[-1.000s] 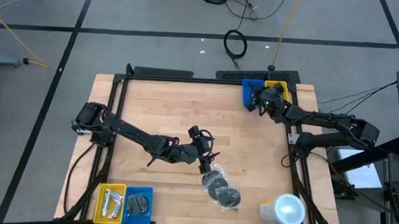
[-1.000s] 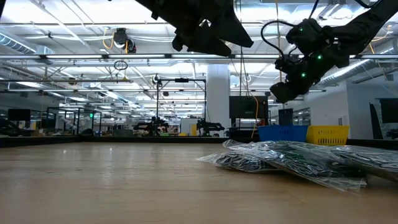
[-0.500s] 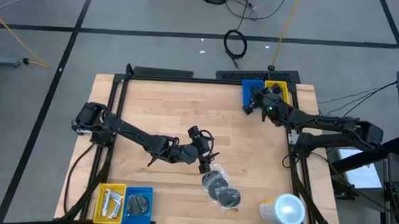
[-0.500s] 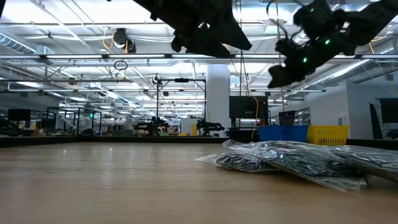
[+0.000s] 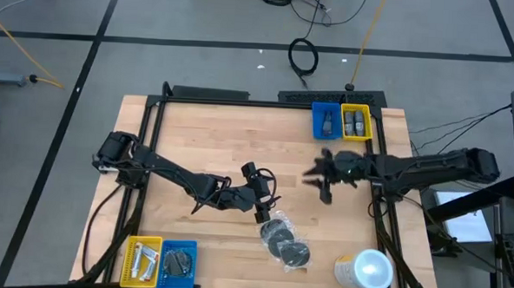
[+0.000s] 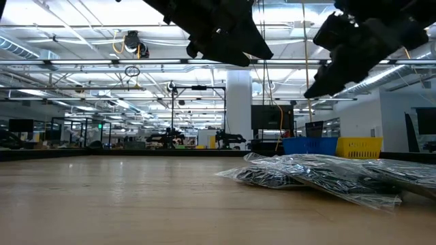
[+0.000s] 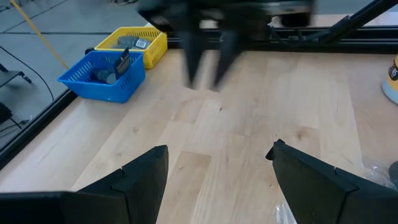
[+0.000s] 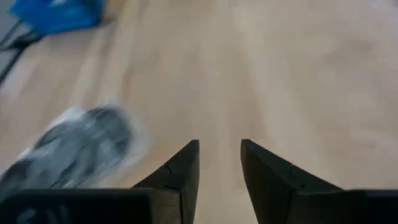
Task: Pick & Place Travel size toiletries
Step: Put the black hairbrush into the bottom blue bin
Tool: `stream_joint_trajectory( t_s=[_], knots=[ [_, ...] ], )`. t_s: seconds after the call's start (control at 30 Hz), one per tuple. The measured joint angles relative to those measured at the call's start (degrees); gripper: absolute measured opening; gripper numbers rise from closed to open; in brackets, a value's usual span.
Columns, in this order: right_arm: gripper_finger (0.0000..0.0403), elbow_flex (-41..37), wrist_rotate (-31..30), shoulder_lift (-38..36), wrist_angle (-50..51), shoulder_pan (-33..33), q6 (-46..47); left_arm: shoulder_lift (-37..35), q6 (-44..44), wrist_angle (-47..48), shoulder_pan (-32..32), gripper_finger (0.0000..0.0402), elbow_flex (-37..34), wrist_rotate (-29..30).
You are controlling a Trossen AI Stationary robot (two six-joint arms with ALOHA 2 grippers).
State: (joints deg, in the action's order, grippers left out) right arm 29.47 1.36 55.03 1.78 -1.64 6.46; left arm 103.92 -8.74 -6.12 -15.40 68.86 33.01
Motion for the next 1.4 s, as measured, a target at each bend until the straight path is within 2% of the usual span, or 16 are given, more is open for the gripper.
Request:
stream_joint_trajectory(
  t_s=[0.3,0.53,1.03,1.4],
  knots=[
    [0.0109,-0.02,2.94,8.26,-0.44,12.25,7.07,0.00,-0.02,0.39,0.00,0.0278,0.00,-0.02],
    [0.0109,-0.02,3.09,15.34,-7.94,17.40,13.60,0.00,-0.39,0.34,0.00,0.0278,0.00,-0.04],
    [0.0109,-0.02,3.37,31.44,-25.50,19.81,17.66,0.00,-1.20,0.44,-0.09,0.0278,0.00,-0.09],
    [0.0110,-0.02,4.49,33.08,-27.31,19.80,19.82,0.00,-2.54,1.23,-0.11,0.0278,0.00,-0.98]
  ],
)
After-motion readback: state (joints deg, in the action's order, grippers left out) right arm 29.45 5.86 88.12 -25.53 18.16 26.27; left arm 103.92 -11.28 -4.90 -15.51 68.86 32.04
